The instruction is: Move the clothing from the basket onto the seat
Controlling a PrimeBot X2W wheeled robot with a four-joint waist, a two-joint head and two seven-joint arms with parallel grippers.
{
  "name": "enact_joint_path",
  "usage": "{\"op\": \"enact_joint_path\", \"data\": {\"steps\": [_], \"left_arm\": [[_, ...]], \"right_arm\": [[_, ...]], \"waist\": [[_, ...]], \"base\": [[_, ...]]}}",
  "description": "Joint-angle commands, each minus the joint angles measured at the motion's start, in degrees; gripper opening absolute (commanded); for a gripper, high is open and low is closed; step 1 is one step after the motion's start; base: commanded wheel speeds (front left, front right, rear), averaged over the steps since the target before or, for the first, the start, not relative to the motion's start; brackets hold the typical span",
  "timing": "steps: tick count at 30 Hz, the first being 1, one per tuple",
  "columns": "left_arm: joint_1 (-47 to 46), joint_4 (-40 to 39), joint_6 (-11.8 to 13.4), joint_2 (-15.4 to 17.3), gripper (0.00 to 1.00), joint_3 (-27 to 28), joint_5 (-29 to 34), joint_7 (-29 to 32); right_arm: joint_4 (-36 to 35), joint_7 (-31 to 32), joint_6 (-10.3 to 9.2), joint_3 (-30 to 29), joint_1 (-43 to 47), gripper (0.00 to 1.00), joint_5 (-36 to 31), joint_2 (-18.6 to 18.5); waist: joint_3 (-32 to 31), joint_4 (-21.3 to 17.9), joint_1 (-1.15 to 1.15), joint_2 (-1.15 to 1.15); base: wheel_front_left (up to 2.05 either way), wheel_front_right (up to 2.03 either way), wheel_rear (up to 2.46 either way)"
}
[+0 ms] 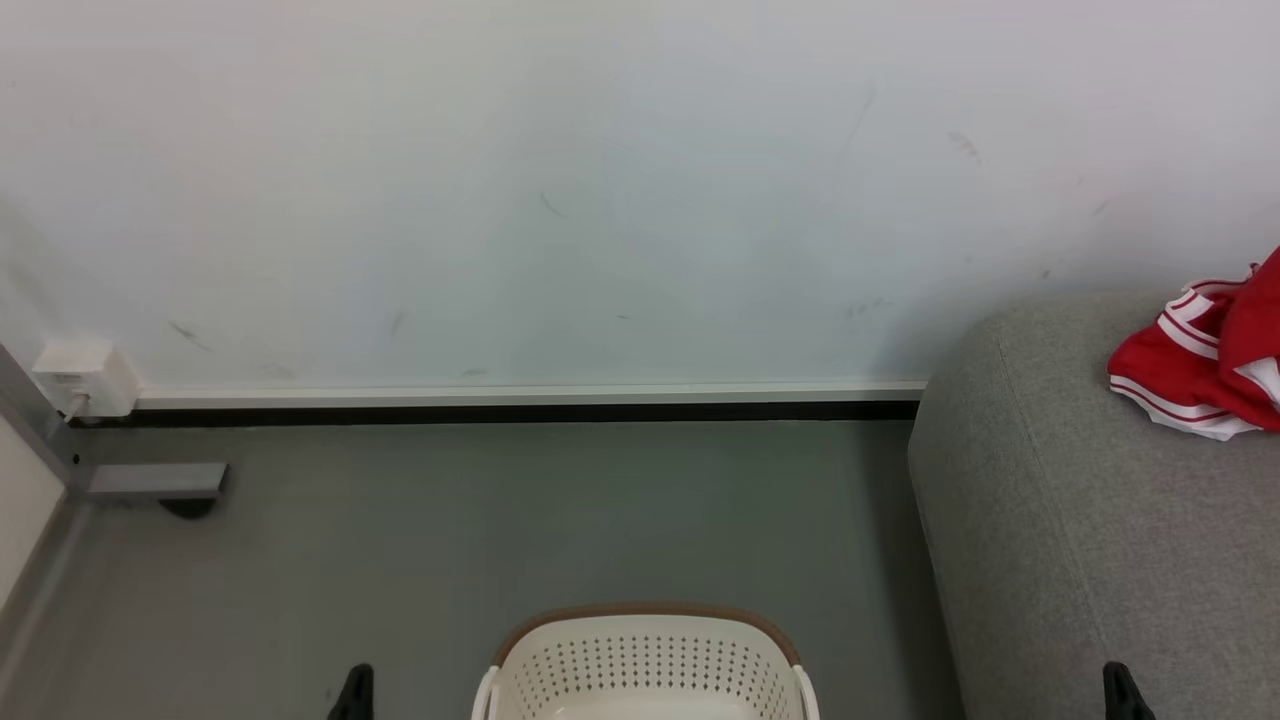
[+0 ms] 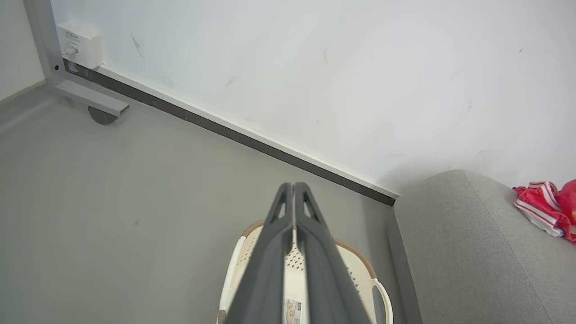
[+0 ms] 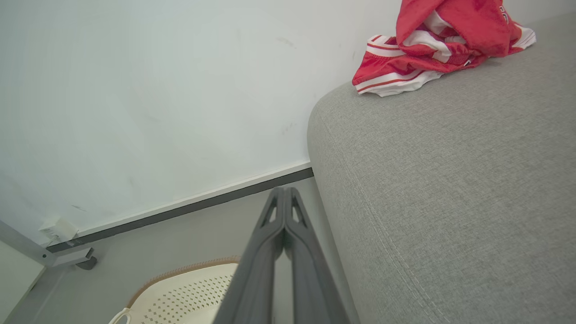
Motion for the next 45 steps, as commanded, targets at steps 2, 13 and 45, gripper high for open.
{"op": "enact_joint_path", "data": {"steps": [2,13,45], "left_arm": [[-1.69,-1.41,-0.23,0.10,0.00,0.55,-3.91,0.84],[-2.68,-2.45,-0.58,-0.06,0.00,1.61,-13.70,3.38],[-4.93,-4.72,-1.42,-0.36,0.00,4.08,-35.62,9.25]], "right_arm": [[-1.16,0.76,-0.02,-0.42,-1.77,0.00,3.95,-0.48],[-1.61,3.34,-0.03,-0.89,-3.33,0.00,13.91,-0.53],[-2.52,9.23,-0.07,-2.10,-6.66,0.00,36.37,-0.65]], "waist": [[0.04,-0.07,0.00,0.00],[0.20,-0.34,0.00,0.00],[0.65,-1.10,-0.01,0.00]], "base": [[0.00,0.00,0.00],[0.00,0.00,0.00],[0.00,0.00,0.00]]}}
